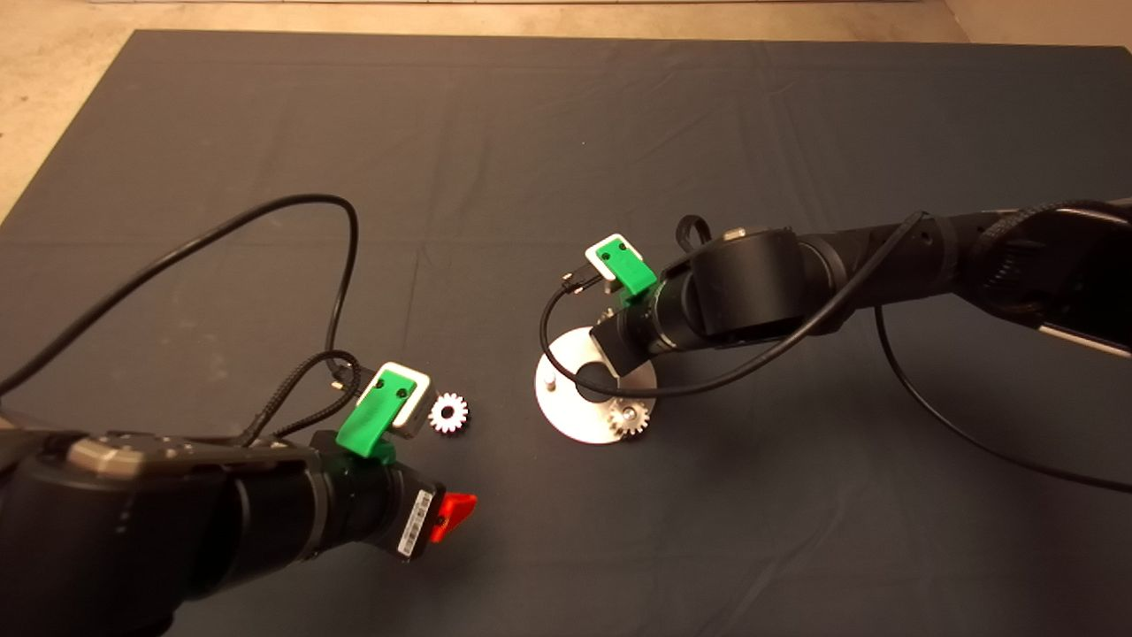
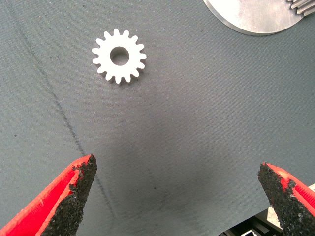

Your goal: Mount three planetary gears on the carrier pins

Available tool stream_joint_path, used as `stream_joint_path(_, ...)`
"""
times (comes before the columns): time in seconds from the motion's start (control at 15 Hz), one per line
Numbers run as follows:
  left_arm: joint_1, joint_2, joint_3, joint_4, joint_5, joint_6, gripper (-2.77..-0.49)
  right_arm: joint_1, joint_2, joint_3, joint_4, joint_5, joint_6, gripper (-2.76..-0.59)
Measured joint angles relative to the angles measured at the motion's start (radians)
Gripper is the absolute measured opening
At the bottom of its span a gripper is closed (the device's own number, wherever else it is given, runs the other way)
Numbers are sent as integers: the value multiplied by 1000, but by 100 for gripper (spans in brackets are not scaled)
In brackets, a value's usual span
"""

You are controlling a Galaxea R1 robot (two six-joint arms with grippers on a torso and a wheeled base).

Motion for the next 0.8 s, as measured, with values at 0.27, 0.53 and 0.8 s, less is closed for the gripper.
stream_joint_path(0.27, 0, -6, 0, 0, 0, 0, -89, -13, 0, -21, -1, 0, -7, -241)
stream_joint_path(0.53, 0, -8, 0, 3, 0, 1, -89, -16, 1, -34, 0, 6, -10, -241)
stream_joint_path(0.8, 0, -19, 0, 7, 0, 17, -89, -30, 1, -50, 0, 8, -11, -241)
